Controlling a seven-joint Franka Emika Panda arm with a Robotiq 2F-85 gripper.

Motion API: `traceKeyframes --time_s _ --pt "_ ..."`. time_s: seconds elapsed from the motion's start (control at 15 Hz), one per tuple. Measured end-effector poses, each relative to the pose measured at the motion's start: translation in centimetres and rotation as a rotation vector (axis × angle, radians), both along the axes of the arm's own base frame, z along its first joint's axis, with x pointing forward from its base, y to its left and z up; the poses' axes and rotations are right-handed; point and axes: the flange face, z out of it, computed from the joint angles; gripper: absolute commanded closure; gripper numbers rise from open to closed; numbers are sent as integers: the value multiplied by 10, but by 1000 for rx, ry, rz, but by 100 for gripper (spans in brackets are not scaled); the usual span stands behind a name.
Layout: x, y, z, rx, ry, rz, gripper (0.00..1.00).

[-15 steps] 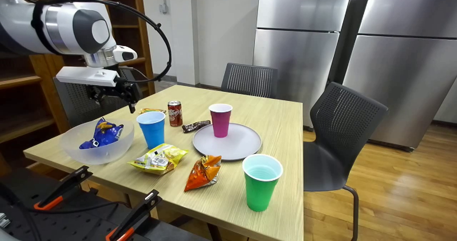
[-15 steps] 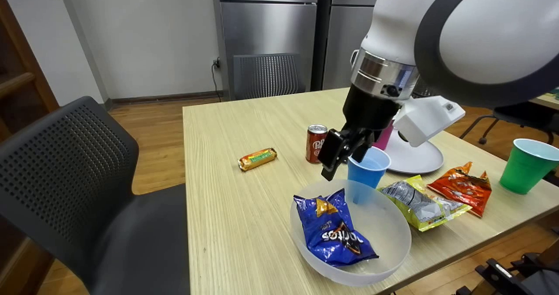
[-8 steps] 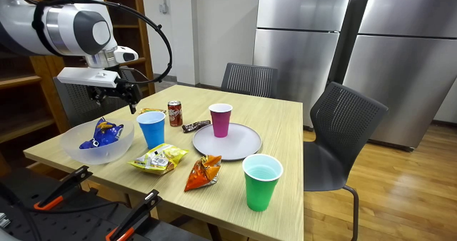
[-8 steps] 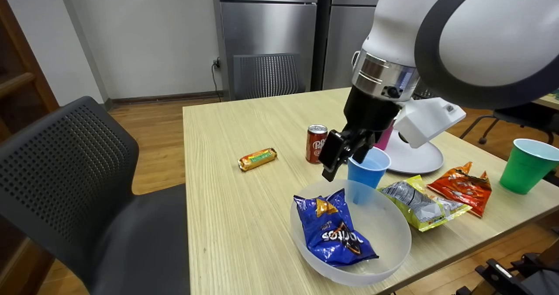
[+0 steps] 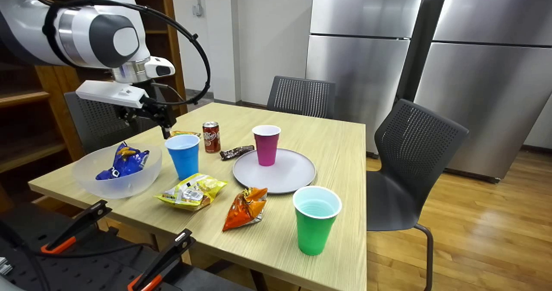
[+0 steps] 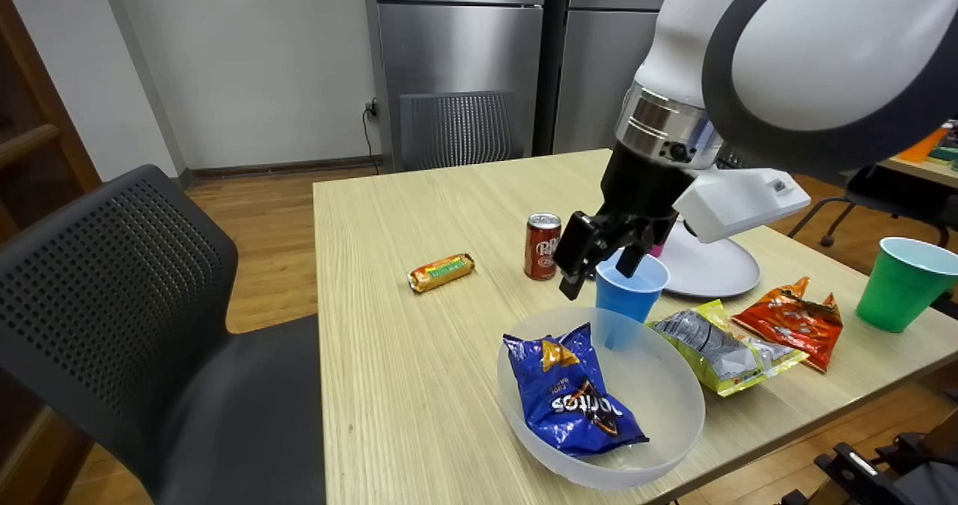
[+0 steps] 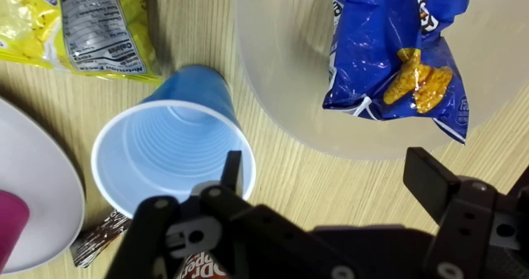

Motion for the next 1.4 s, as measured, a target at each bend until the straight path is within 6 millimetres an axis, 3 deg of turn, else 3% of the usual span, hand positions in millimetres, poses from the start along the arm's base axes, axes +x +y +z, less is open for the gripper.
traceKeyframes --time_s 0.73,1.27,1.33,1.4 --pt "21 -23 2 -1 -5 -63 0" --pt "33 -23 -19 -8 49 -71 0" --pt "34 -22 -22 -9 55 -71 25" --pt "35 -22 -24 -9 59 -72 28"
